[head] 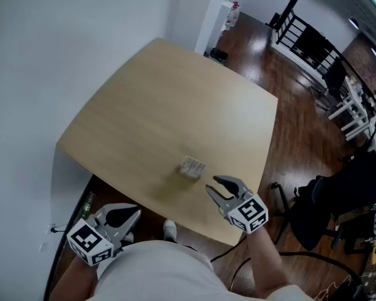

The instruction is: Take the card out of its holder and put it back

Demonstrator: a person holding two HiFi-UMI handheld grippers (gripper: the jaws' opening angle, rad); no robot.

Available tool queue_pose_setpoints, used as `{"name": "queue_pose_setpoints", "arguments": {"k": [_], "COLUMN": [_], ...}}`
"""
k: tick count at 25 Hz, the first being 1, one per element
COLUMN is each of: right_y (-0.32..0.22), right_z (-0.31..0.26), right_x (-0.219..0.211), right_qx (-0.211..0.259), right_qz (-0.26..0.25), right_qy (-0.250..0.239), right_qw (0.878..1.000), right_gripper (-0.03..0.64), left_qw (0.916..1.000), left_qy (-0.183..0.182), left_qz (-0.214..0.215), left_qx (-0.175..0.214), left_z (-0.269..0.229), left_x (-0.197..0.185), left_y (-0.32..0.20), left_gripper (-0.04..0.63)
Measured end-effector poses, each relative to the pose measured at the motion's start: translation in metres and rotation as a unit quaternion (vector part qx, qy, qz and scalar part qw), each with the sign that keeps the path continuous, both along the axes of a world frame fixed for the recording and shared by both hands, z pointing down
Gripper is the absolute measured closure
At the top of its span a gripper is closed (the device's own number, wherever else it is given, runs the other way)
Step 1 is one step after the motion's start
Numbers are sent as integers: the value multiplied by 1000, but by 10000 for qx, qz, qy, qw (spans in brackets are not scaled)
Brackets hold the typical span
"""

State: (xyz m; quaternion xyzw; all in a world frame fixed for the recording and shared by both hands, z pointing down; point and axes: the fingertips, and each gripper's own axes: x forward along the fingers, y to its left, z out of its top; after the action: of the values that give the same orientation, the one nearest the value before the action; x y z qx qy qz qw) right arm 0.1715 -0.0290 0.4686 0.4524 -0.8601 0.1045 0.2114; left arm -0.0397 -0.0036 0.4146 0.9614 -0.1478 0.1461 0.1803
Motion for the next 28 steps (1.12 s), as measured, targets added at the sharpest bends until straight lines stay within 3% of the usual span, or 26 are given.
{"name": "queue_pose_setpoints", "arguments": {"k": [7, 17, 22, 28], "right_y": [-61, -89, -90, -91], "right_z": [61, 118, 121, 120], "right_x": [30, 16, 12, 15], "right_qx": [-334, -947, -944, -983], "right_qz": [-401, -853, -966, -1009], "right_qy": [215, -83, -180, -322], "right_qw": [9984, 9918, 9907, 9895], "right_gripper": [472, 471, 581, 592], "left_qw": [9983, 9898, 9876, 9870], "left_qy": [-129, -370, -447, -455], "left_qz": [-572, -1361, -1480, -1521], "left_qx": [-21, -206, -257, -249], "left_z": [7, 11, 15, 17], "left_x": [4, -16, -16, -13], "left_y": [1, 7, 3, -4], "left_gripper": [591, 591, 591, 591]}}
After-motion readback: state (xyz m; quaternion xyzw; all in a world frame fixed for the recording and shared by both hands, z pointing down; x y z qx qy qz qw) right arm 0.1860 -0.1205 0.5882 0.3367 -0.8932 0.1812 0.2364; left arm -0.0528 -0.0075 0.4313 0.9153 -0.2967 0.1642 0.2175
